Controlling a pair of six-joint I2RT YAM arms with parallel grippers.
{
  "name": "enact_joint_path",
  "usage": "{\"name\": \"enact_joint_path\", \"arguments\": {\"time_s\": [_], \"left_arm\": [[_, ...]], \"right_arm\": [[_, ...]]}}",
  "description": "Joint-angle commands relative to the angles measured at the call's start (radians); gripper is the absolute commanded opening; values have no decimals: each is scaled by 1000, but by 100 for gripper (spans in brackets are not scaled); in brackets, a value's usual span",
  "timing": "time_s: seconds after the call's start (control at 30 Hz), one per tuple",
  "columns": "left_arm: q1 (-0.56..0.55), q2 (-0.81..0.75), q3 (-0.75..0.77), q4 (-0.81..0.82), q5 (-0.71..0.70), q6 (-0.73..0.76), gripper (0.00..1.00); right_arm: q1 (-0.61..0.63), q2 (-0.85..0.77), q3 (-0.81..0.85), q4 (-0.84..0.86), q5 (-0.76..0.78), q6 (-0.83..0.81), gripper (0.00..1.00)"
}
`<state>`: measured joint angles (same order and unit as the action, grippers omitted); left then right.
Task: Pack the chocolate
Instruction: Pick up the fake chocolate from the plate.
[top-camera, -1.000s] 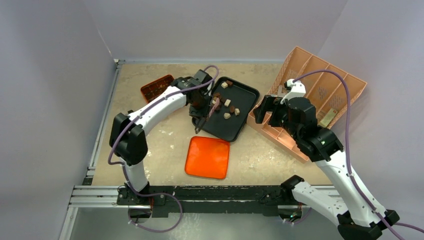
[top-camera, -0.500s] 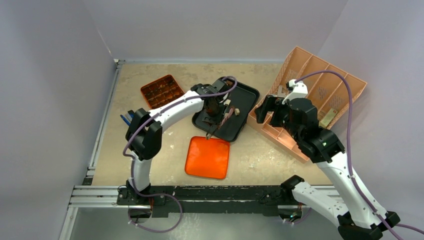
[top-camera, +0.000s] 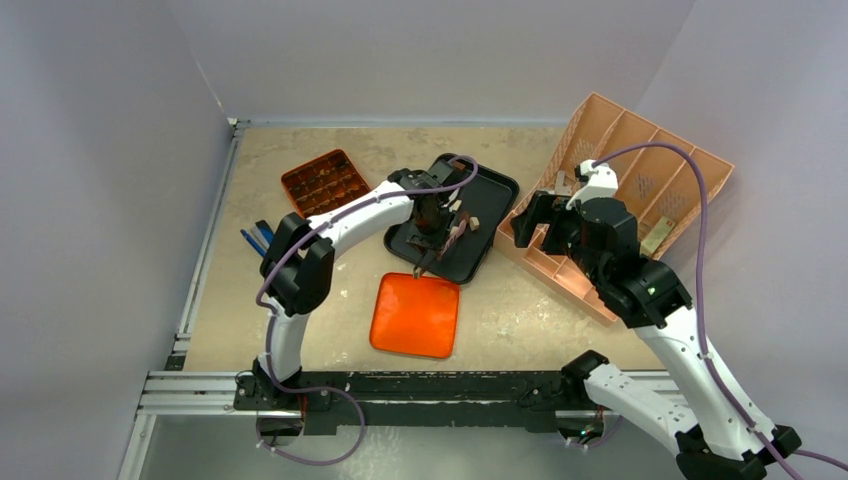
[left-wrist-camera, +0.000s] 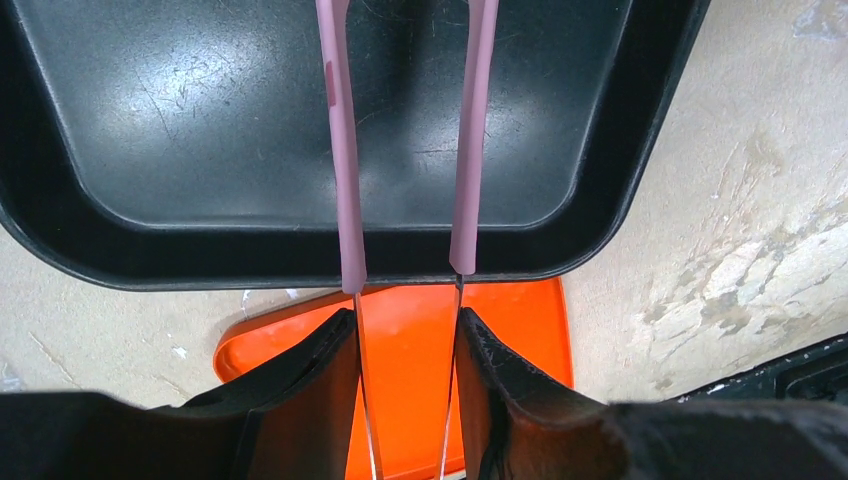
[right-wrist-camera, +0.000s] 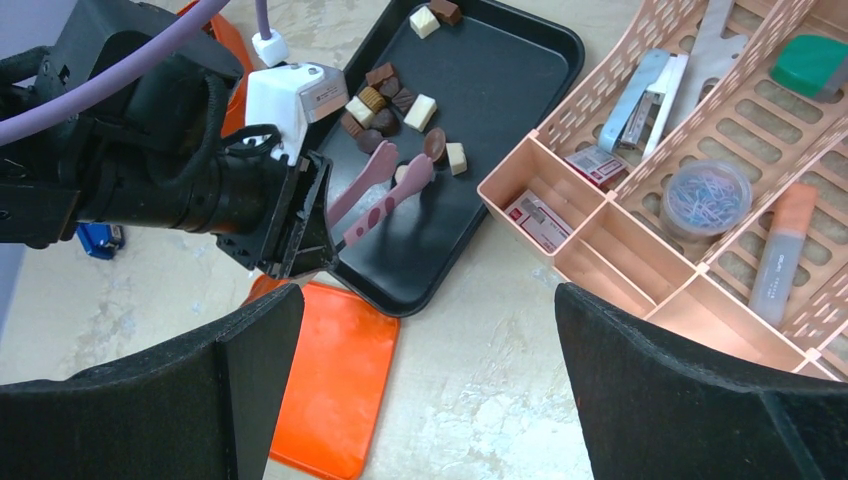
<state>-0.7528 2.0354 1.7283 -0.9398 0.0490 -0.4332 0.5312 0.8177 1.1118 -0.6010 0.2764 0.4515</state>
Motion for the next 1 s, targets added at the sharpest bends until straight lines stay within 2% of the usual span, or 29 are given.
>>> {"name": "enact_joint_path", "arguments": {"time_s": [0.0,0.73,0.97], "left_arm": [[2,-3,19,36,6,17,37],[1,5,-22,58,5,-7,34],[0,-42,-40,52,11,-18,27]], "right_arm": [[4,-6,16,17,30,-6,98],[4,-25,10,11,27,2,98],[4,-28,11,8,23,3,98]]}}
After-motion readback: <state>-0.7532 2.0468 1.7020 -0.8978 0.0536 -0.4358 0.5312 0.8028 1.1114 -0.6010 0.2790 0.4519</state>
